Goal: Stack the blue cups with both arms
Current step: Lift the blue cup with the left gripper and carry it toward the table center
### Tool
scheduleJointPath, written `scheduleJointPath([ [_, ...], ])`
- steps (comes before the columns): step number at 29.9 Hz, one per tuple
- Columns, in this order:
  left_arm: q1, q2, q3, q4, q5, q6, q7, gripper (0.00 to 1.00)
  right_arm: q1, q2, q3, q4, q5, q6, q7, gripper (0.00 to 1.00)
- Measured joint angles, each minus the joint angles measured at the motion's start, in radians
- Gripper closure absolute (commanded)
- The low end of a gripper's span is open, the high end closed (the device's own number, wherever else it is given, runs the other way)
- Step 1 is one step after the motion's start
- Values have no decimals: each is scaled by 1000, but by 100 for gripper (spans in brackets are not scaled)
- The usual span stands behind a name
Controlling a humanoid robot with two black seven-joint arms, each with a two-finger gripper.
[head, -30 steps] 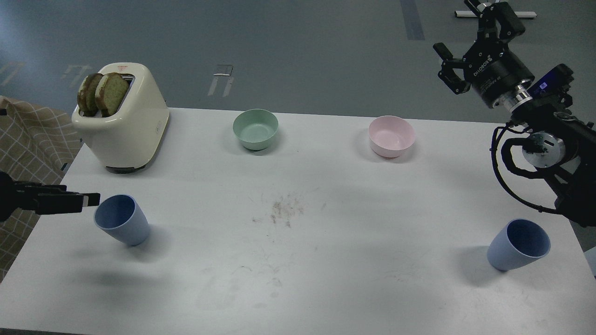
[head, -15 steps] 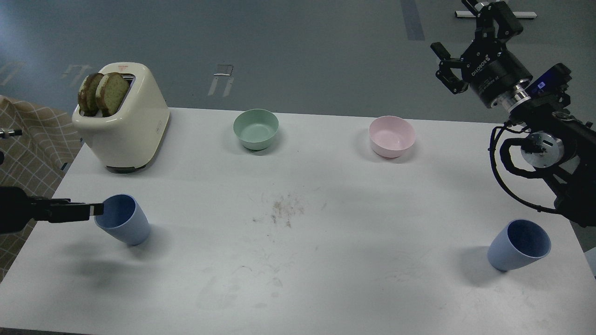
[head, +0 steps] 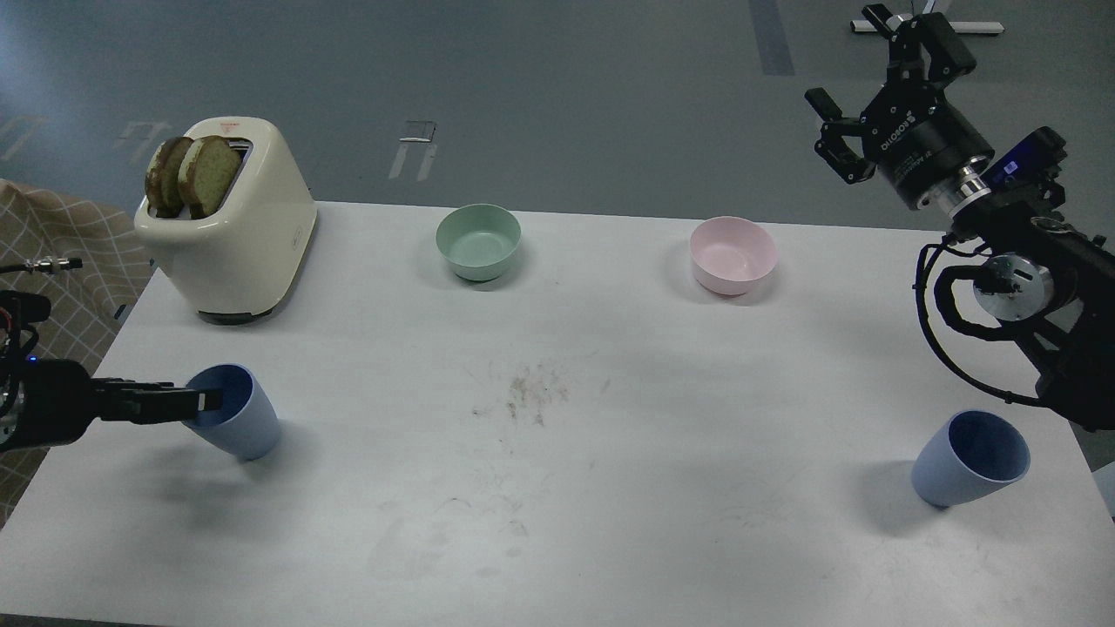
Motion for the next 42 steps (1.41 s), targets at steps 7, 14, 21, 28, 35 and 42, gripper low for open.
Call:
scheduleJointPath([
  [7, -5, -10, 0, 10, 55, 0, 0, 100, -5, 3, 0, -1, 0, 0, 0, 0],
  [14, -36, -7, -7, -9, 91, 1, 0, 100, -8, 3, 0, 0, -1, 0, 0, 0],
  [21, -163, 15, -9, -117, 93, -4, 0, 100, 9, 1, 1, 14, -1, -2, 0, 0],
  [28, -370, -14, -8, -274, 133, -75, 0, 100, 134, -6, -6, 46, -6, -22, 0, 0],
  [35, -499, -247, -4, -307, 226, -109, 5, 100, 241, -4, -64, 36, -32, -30, 0, 0],
  [42, -528, -500, -1, -282, 267, -109, 90, 100, 302, -11, -108, 37, -34, -42, 0, 0],
])
